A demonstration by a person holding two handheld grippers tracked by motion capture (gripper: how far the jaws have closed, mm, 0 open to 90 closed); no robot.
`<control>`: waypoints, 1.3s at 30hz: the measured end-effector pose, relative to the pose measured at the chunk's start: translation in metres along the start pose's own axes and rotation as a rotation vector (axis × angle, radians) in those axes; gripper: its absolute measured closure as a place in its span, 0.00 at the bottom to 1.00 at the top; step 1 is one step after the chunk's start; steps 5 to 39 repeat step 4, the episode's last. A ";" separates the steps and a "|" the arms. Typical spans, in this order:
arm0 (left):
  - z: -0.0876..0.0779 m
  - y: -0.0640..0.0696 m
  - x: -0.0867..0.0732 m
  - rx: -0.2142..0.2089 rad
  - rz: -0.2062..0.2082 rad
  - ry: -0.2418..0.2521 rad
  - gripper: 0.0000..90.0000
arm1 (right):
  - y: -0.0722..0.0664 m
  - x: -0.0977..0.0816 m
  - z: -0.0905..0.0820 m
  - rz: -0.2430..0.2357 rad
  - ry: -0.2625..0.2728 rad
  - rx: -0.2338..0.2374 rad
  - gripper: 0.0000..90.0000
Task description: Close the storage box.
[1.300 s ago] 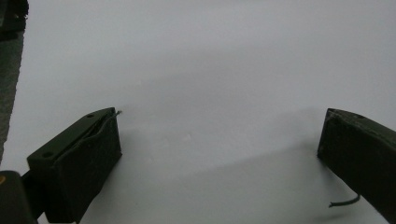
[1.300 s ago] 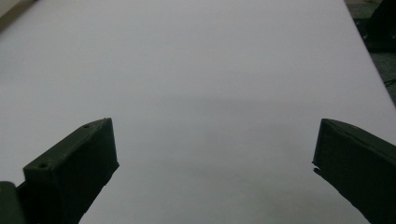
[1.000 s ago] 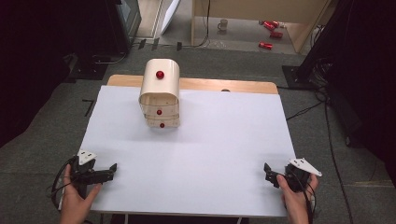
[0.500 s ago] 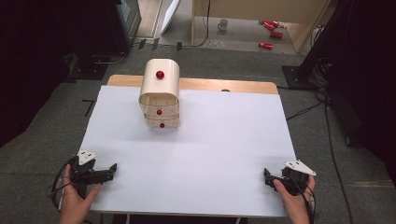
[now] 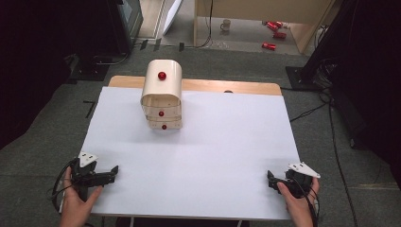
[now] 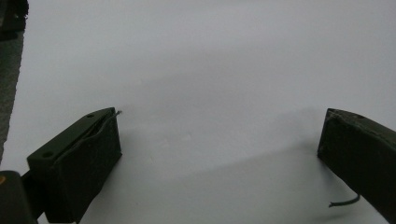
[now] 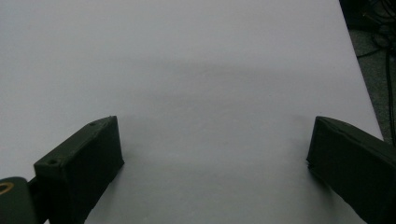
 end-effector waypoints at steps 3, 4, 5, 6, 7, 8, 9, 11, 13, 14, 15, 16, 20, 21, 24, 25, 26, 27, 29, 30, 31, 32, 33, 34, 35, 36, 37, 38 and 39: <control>0.000 0.000 0.000 0.000 0.000 0.000 0.00 | 0.000 0.000 0.000 0.000 0.000 -0.002 0.03; 0.000 0.000 0.000 0.000 0.000 0.000 0.00 | 0.000 0.000 0.000 0.000 0.000 -0.002 0.03; 0.000 0.000 0.000 0.000 0.000 0.000 0.00 | 0.000 0.000 0.000 0.000 0.000 -0.002 0.03; 0.000 0.000 0.000 0.000 0.000 0.000 0.00 | 0.000 0.000 0.000 0.000 0.000 -0.002 0.03; 0.000 0.000 0.000 0.000 0.000 0.000 0.00 | 0.000 0.000 0.000 0.000 0.000 -0.002 0.03; 0.000 0.000 0.000 0.000 0.000 0.000 0.00 | 0.000 0.000 0.000 0.000 0.000 -0.002 0.03; 0.000 0.000 0.000 0.000 0.000 0.000 0.00 | 0.000 0.000 0.000 0.000 0.000 -0.002 0.03; 0.000 0.000 0.000 0.000 0.000 0.000 0.00 | 0.000 0.000 0.000 0.000 0.000 -0.002 0.03; 0.000 0.000 0.000 0.000 0.000 0.000 0.00 | 0.000 0.000 0.000 0.000 0.000 -0.002 0.03; 0.000 0.000 0.000 0.000 0.000 0.000 0.00 | 0.000 0.000 0.000 0.000 0.000 -0.002 0.03; 0.000 0.000 0.000 0.000 0.000 0.000 0.00 | 0.000 0.000 0.000 0.000 0.000 -0.002 0.03; 0.000 0.000 0.000 0.000 0.000 0.000 0.00 | 0.000 0.000 0.000 0.000 0.000 -0.002 0.03; 0.000 0.000 0.000 0.000 0.000 0.000 0.00 | 0.000 0.000 0.000 0.000 0.000 -0.002 0.03; 0.000 0.000 0.000 0.000 0.000 0.000 0.00 | 0.000 0.000 0.000 0.000 0.000 -0.002 0.03; 0.000 0.000 0.000 0.000 0.000 0.000 0.00 | 0.000 0.000 0.000 0.000 0.000 -0.002 0.03; 0.000 0.000 0.000 0.000 0.000 0.000 0.00 | 0.000 0.000 0.000 0.000 0.000 -0.002 0.03; 0.000 0.000 0.000 0.000 0.000 0.000 0.00 | 0.000 0.000 0.000 0.000 0.000 -0.002 0.03; 0.000 0.000 0.000 0.000 0.000 0.000 0.00 | 0.000 0.000 0.000 0.000 0.000 -0.002 0.03; 0.000 0.000 0.000 0.000 0.000 0.000 0.00 | 0.000 0.000 0.000 0.000 0.000 -0.002 0.03; 0.000 0.000 0.000 0.000 0.000 0.000 0.00 | 0.000 0.000 0.000 0.000 0.000 -0.002 0.03; 0.000 0.000 0.000 0.000 0.000 0.000 0.00 | 0.000 0.000 0.000 0.000 0.000 -0.002 0.03; 0.000 0.000 0.000 0.000 0.000 0.000 0.00 | 0.000 0.000 0.000 0.000 0.000 -0.002 0.03; 0.000 0.000 0.000 0.000 0.000 0.000 0.00 | 0.000 0.000 0.000 0.000 0.000 -0.002 0.03; 0.000 0.000 0.000 0.000 0.000 0.000 0.00 | 0.000 0.000 0.000 0.000 0.000 -0.002 0.03; 0.000 0.000 0.000 0.000 0.000 0.000 0.00 | 0.000 0.000 0.000 0.000 0.000 -0.002 0.03; 0.000 0.000 0.000 0.000 0.000 0.000 0.00 | 0.000 0.000 0.000 0.000 0.000 -0.002 0.03; 0.000 0.000 0.000 0.000 0.000 0.000 0.00 | 0.000 0.000 0.000 0.000 0.000 -0.002 0.03; 0.000 0.000 0.000 0.000 0.000 0.000 0.00 | 0.000 0.000 0.000 0.000 0.000 -0.002 0.03; 0.000 0.000 0.000 0.000 0.000 0.000 0.00 | 0.000 0.000 0.000 0.000 0.000 -0.002 0.03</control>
Point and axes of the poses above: each handheld gripper's, and its own axes: z roughly forward along the jaws, x roughly out of its top, y roughly to its right, the point moved 8 cm from there along z, roughly forward along the jaws, and after that the axes turned 1 degree about z, right-handed, at the moved point
